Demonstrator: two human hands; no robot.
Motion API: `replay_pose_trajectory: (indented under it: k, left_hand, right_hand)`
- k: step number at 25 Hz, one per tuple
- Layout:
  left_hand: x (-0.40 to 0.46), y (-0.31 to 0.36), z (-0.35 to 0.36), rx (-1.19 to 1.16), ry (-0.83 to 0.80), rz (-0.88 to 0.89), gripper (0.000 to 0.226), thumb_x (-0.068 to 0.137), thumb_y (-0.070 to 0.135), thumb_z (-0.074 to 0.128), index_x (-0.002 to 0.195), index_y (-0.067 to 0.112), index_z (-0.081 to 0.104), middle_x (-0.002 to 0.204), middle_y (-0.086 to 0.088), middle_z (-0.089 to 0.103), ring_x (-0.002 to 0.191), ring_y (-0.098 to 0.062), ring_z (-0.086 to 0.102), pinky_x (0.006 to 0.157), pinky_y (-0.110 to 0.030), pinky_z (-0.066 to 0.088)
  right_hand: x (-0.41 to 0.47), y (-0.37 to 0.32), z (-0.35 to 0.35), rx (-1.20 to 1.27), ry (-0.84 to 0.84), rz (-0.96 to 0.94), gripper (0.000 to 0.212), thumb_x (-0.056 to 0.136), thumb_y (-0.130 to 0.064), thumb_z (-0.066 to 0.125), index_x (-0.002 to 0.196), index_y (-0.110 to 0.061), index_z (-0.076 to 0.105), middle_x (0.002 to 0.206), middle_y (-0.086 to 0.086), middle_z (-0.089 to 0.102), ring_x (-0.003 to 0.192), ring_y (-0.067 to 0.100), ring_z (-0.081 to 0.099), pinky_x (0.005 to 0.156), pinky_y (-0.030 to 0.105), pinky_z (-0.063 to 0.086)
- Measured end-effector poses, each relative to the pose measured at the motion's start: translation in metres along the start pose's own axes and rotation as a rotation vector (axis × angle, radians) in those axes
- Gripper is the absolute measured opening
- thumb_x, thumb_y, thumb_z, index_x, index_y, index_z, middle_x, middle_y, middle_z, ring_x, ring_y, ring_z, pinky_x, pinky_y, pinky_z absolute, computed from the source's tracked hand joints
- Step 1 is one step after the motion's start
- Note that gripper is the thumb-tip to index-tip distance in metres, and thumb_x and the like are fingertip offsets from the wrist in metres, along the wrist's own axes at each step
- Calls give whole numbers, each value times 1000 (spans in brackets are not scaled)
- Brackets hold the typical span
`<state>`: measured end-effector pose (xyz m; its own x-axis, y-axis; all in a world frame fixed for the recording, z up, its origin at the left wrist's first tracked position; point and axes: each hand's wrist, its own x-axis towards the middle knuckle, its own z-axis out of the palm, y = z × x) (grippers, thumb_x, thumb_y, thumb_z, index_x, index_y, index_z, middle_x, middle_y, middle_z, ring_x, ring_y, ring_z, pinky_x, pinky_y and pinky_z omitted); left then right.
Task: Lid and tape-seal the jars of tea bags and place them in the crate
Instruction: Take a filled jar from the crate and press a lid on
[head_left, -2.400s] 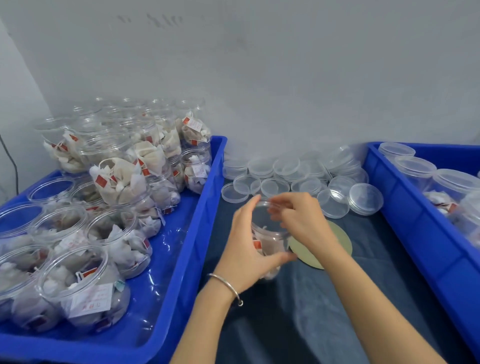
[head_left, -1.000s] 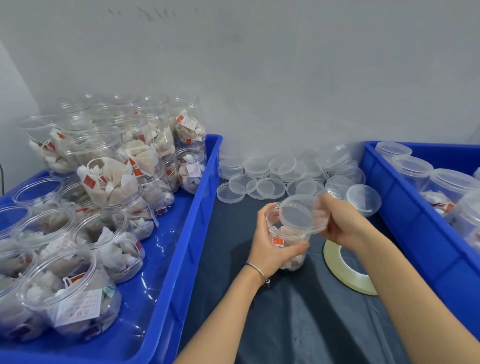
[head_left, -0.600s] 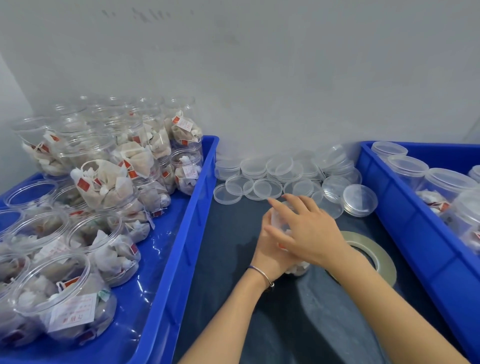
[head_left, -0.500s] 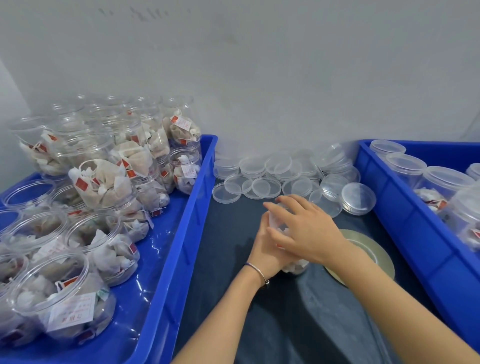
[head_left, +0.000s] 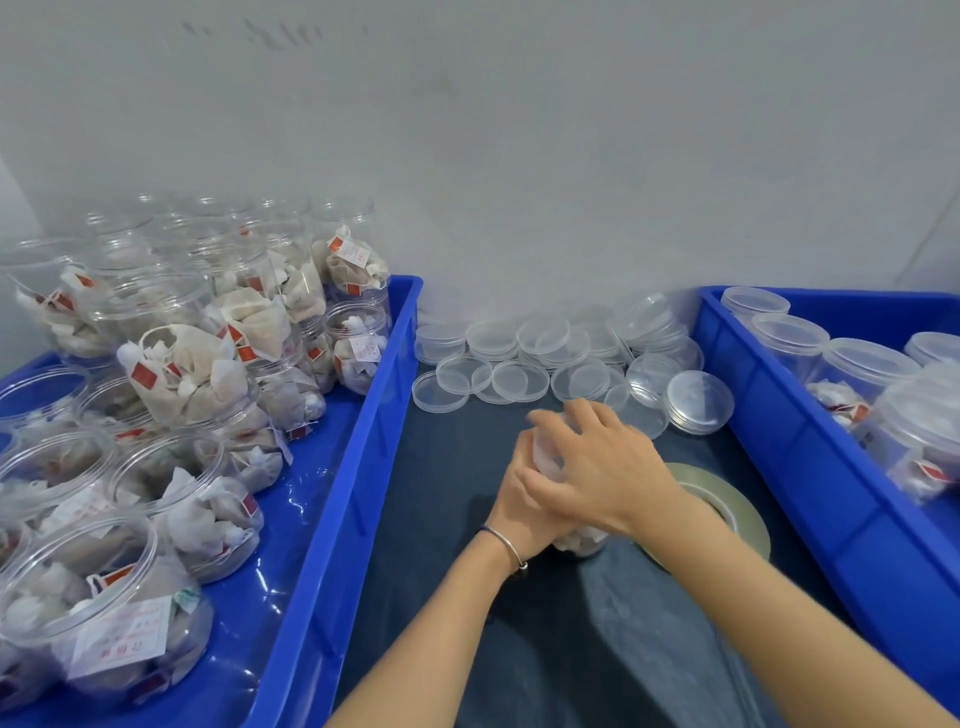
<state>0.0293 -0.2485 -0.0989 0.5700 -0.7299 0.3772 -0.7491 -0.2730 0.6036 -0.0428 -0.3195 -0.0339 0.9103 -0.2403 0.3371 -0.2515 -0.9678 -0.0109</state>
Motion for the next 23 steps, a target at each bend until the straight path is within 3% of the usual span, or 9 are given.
replay_pose_trajectory:
  k: [3,5,7,9,12,16,19,21,23]
  left_hand:
    - [3,-2,3,255,83,206,44,67,17,79,105,25,57,99,7,58,96,-1,59,78,-15,47]
    - [4,10,5,297,18,147,39,87,21,58,124,12,49,122,-6,52,113,-12,48,93,-23,36]
    - [0,19,7,-88,78,-27,58,82,17,61,134,4,39,127,3,48,105,15,44,91,-1,29]
    - [-13,12,12,-386,147,-105,74,71,23,59,136,-3,37,120,10,44,100,16,47,86,6,28]
    - [-14,8,2,-633,146,-144,42,91,20,53,131,8,45,116,-5,61,98,-15,63,76,-22,54]
    - [-14,2,-1,-630,46,-87,32,86,7,63,111,26,60,93,5,69,75,-7,67,57,-20,53]
    - [-8,0,-2,-655,87,-68,47,81,10,69,123,15,49,111,-10,65,95,-22,67,73,-39,57]
    - [-7,3,-13,-800,65,-206,27,94,30,46,114,14,54,97,-14,68,86,-27,68,67,-35,56]
    - [-4,6,-9,-927,59,-215,36,97,36,31,103,19,62,85,-7,70,81,-21,69,68,-26,55]
  right_hand:
    - [-1,23,-13,114,-168,-292,40,88,-57,37,123,-48,52,131,-12,48,123,12,42,77,25,40]
    - [-8,6,-5,36,65,-107,36,85,-51,44,107,-33,67,112,0,61,99,28,58,64,31,46]
    - [-7,-23,4,-79,139,213,30,80,-44,63,96,-19,69,95,11,63,79,35,59,57,37,46]
    - [-4,-34,0,-97,-51,341,51,84,-56,52,124,-24,54,118,15,52,101,36,50,75,44,44]
    - [6,-7,-21,100,-475,128,65,88,-57,37,146,-46,10,153,11,15,134,39,21,102,49,29]
    - [2,-5,-32,-299,-354,143,83,83,-78,22,151,-31,10,130,15,46,112,29,52,77,36,36]
    - [1,8,-33,-144,-419,-44,74,75,-82,17,143,-56,-2,155,4,18,141,22,23,106,51,25]
    - [3,22,-40,0,-490,-232,59,84,-73,25,138,-64,4,158,-11,7,144,17,13,111,47,24]
    - [-5,18,-25,-112,-208,-294,48,89,-60,34,135,-50,40,144,-1,40,115,28,48,80,37,50]
